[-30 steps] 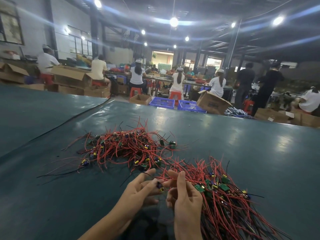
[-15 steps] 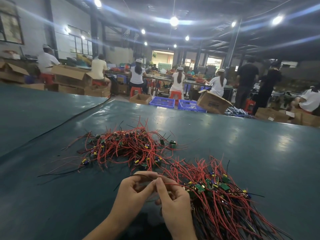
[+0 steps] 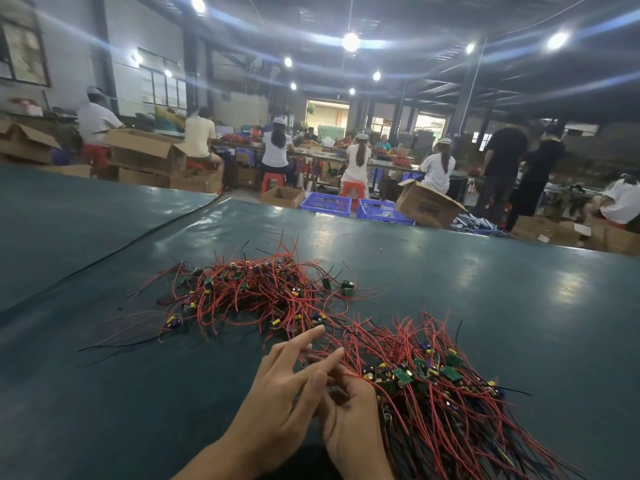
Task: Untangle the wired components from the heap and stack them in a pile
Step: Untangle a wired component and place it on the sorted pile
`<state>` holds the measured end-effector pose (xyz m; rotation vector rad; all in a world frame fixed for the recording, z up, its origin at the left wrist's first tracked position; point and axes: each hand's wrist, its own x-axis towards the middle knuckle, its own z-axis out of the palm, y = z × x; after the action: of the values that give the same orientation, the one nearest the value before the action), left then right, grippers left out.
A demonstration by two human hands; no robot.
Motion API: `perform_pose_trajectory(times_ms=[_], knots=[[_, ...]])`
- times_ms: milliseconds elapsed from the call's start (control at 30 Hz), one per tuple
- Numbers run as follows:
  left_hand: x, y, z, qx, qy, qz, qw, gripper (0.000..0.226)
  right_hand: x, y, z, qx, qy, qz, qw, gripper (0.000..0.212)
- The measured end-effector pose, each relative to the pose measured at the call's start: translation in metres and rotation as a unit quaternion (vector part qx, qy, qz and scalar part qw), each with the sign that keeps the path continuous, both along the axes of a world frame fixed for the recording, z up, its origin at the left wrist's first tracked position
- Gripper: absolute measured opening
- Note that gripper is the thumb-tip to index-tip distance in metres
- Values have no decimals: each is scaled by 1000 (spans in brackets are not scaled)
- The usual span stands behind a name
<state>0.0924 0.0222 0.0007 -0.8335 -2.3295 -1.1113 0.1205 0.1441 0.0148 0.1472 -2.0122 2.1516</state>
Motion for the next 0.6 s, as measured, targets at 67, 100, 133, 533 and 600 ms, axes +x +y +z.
perform_pose_trajectory(times_ms=[67, 100, 133, 533, 600], knots=[[1, 1, 0, 9, 14, 6, 1000, 47, -2, 1, -4, 58, 6, -50, 997, 13], [1, 2, 1, 35, 19, 12, 999, 45, -3, 2, -5, 76, 2, -77, 994, 10], [1, 2, 3, 72, 21, 14, 997, 41, -5, 3, -6, 74, 0, -99, 992, 16], [-1, 7, 21, 300, -504, -92, 804, 61, -2, 5, 4, -76, 18, -30, 996, 32], [0, 6, 21, 353, -470, -108, 802, 43, -3, 3, 4, -32, 23, -46, 998, 30]])
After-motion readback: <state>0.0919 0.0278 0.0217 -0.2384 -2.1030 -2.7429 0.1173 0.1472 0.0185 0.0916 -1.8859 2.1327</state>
